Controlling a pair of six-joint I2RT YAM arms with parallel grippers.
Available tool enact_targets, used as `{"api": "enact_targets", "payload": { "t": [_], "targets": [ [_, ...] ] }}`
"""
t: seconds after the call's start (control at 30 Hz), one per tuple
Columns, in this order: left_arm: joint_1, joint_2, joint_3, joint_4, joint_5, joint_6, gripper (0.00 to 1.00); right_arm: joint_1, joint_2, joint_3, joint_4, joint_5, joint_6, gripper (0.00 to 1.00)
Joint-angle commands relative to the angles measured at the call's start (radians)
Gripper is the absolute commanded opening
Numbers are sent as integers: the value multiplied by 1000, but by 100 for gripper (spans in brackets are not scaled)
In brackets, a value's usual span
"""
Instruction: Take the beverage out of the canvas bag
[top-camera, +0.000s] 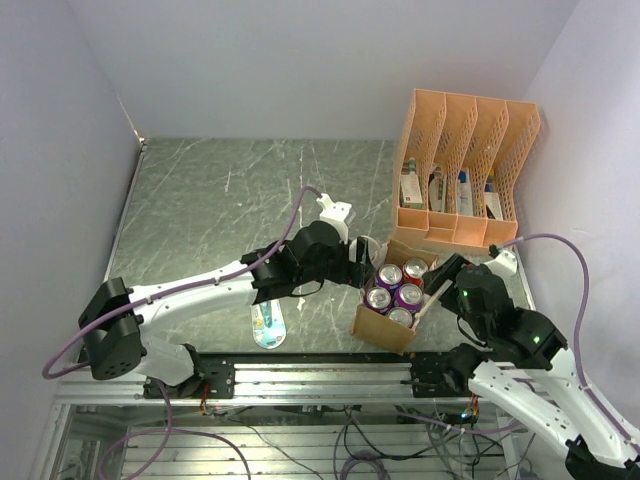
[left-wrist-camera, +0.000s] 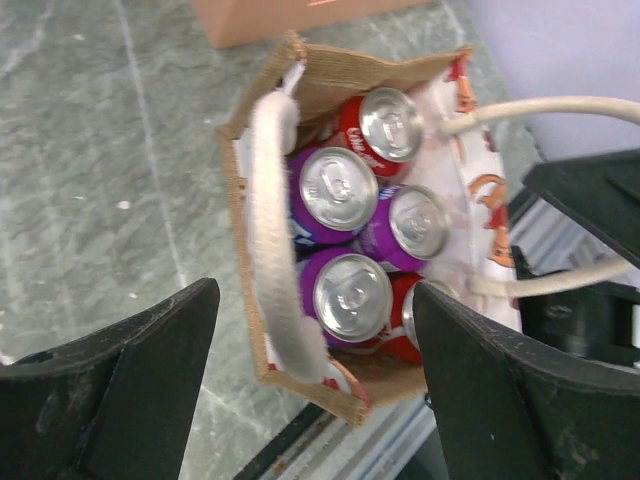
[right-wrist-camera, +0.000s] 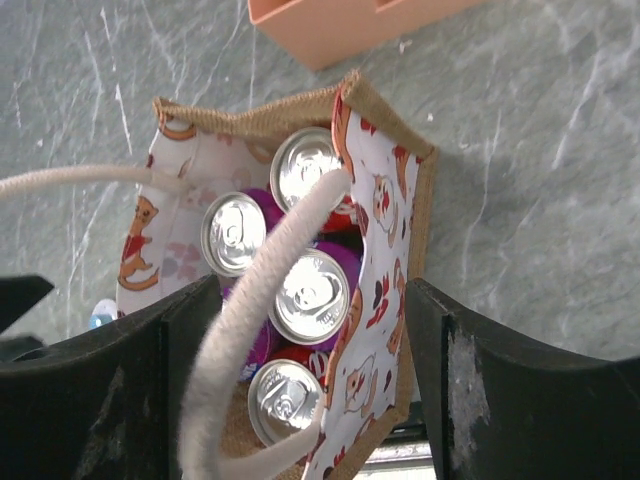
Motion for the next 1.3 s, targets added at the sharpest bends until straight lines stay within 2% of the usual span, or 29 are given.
{"api": "enact_targets", "payload": {
  "t": [0.0,0.13,0.23,0.33,0.47,0.53,0.57,0.7,0.83,1.03,1.27],
  "targets": [
    [0,23,59,-60,-129,38,86,-5,-63,-53,30,-82,40,71],
    [0,35,65,-86,-150,73,68,-4,-68,-65,2,-116,56,59],
    [1,33,56,-63,-120,85,49,-4,-70,-75,47,-167,-3,43],
    [3,15,65,-93,-132,108,28,-5,-62,-75,129,-244,-106,37],
    [56,-54,57,-122,-89,142,8,-5,-13,-81,227,-360,-224,29],
    [90,-87,68,-163,-65,158,7,-5,35,-81,289,-442,-293,18],
    [104,-108,73,-183,-57,166,7,-5,63,-80,324,-480,-316,16],
    [127,-197,77,-261,-70,191,7,-4,212,-74,458,-627,-376,16],
    [129,-312,-8,-274,-87,171,7,-1,317,-55,566,-716,-400,15],
    [132,-400,-191,-260,-56,79,7,14,351,-111,634,-743,-372,15],
    [131,-577,-445,-200,-30,-66,7,26,279,-292,593,-679,-296,17]
  ]
}}
